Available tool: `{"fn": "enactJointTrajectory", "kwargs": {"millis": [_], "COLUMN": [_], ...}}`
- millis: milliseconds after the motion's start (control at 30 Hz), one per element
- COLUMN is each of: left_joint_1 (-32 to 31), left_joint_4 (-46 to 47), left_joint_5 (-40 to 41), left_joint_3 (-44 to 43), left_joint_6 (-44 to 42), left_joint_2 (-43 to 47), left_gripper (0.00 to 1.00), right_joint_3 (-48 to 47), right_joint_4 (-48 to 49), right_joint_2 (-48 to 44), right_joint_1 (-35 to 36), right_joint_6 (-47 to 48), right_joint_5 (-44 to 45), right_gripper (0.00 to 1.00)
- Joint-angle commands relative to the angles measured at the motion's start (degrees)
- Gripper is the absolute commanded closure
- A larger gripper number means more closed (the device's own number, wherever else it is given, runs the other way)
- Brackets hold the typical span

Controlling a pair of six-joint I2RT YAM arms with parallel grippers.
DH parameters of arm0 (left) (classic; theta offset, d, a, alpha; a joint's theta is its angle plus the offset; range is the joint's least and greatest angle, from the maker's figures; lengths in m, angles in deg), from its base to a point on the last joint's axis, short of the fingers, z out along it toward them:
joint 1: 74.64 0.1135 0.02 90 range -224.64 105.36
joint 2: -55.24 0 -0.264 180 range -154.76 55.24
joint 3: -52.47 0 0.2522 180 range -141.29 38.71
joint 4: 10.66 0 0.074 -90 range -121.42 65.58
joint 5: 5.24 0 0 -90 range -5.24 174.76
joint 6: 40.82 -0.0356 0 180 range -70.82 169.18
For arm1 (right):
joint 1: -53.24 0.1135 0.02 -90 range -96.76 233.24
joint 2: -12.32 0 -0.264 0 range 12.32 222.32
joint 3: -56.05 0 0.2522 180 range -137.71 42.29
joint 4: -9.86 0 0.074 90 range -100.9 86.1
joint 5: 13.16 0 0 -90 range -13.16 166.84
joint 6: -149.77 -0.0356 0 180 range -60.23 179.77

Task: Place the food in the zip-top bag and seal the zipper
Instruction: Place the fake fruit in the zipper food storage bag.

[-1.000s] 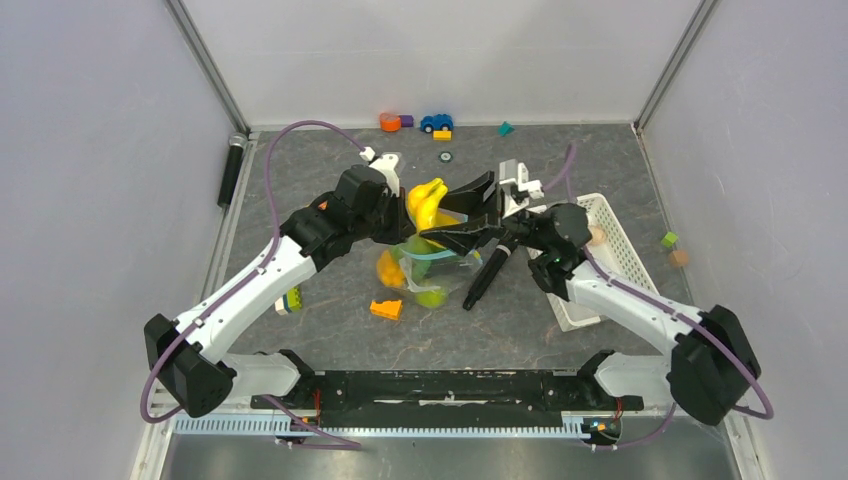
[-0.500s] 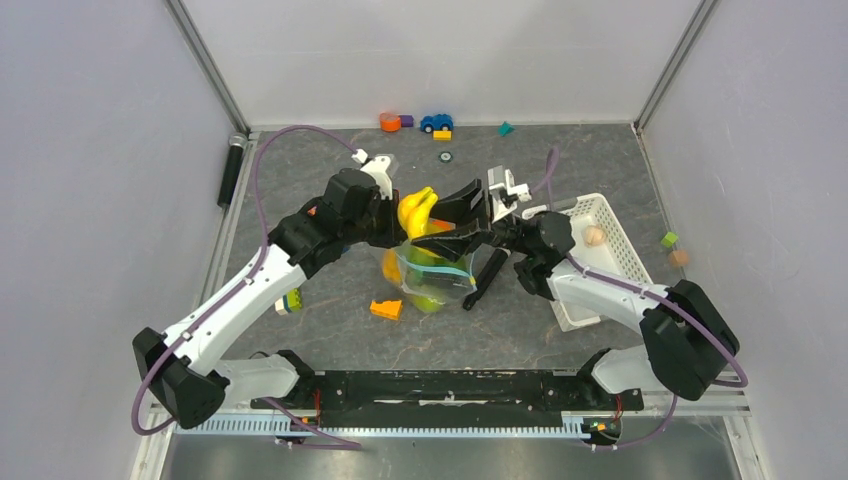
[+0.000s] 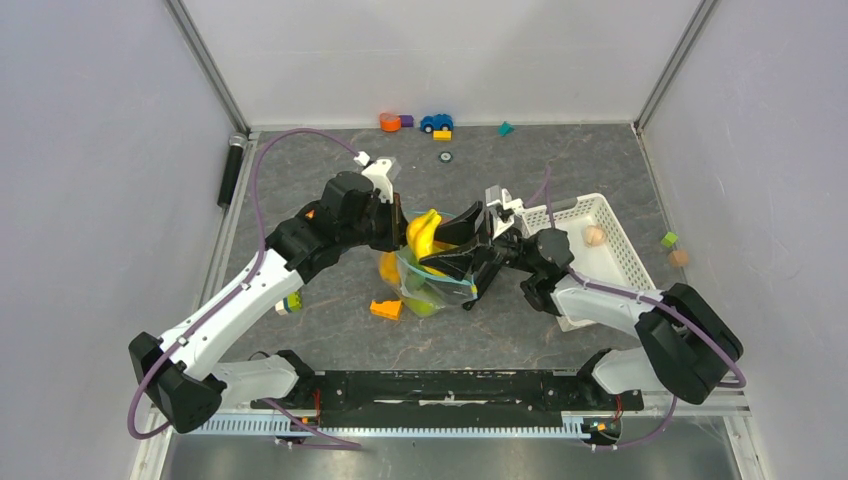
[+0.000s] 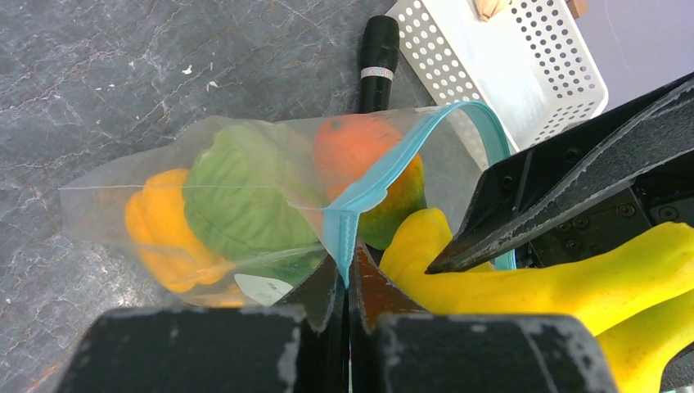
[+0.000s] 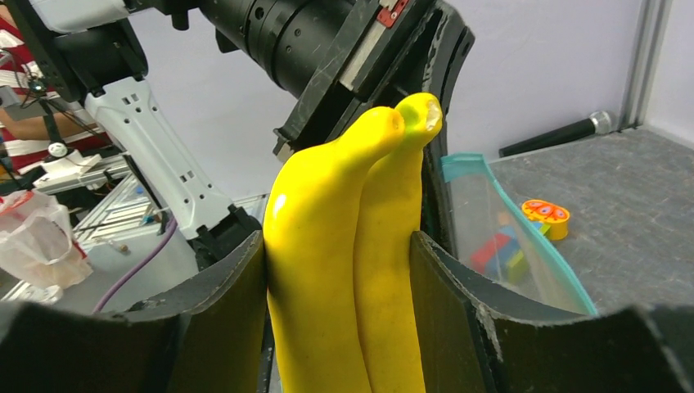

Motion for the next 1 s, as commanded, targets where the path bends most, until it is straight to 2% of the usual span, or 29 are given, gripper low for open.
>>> {"fn": "enactJointTrajectory", "kwargs": {"millis": [0, 100, 200, 300, 467, 600, 667, 767, 967], "left_joint_1": [-0.27, -0.26, -0.26, -0.26, -0.26, -0.26, -0.26, -0.28, -0.27], "left_joint_4": [5.37, 4.46, 4.16, 3.13, 2.94, 2.51, 2.27, 2.23, 2.45], "left_joint_5": [-2.29, -1.13, 0.61, 1.73, 1.47, 1.43, 1.61, 2.3, 0.77], "left_joint_3": [-0.59, -1.09, -1.46, -2.79, -4.23, -5.78, -6.37, -7.1, -7.98], "left_joint_6": [0.93, 0.34, -0.08, -0.7, -1.33, -1.53, -1.92, -2.43, -2.59], "left_joint_2": [1.8, 2.54, 3.69, 3.76, 2.97, 2.37, 2.68, 3.28, 2.29], "left_gripper": [0.98, 0.98, 0.98, 0.98, 0.98, 0.98, 0.98, 0.97, 0.96], "right_joint_3": [1.17, 1.23, -1.42, -4.73, -8.69, -12.85, -14.05, -15.85, -21.06], "right_joint_4": [1.78, -5.77, -25.12, -39.76, -50.24, -59.79, -62.74, -66.51, -75.2], "right_joint_2": [-1.89, -3.44, -6.06, -6.48, -3.77, -1.3, -0.45, 0.95, 2.87], "right_joint_1": [0.31, 0.35, 1.1, 2.8, 3.49, 3.86, 3.83, 3.95, 4.88], "right_joint_6": [-3.07, -0.56, 8.36, 15.65, 18.69, 19.48, 19.44, 21.49, 25.36], "right_joint_5": [-2.41, -0.72, 5.45, 11.81, 11.81, 16.01, 18.75, 18.3, 21.07], "right_gripper": [1.0, 1.0, 1.0, 0.99, 0.99, 0.99, 0.99, 0.99, 0.95]}}
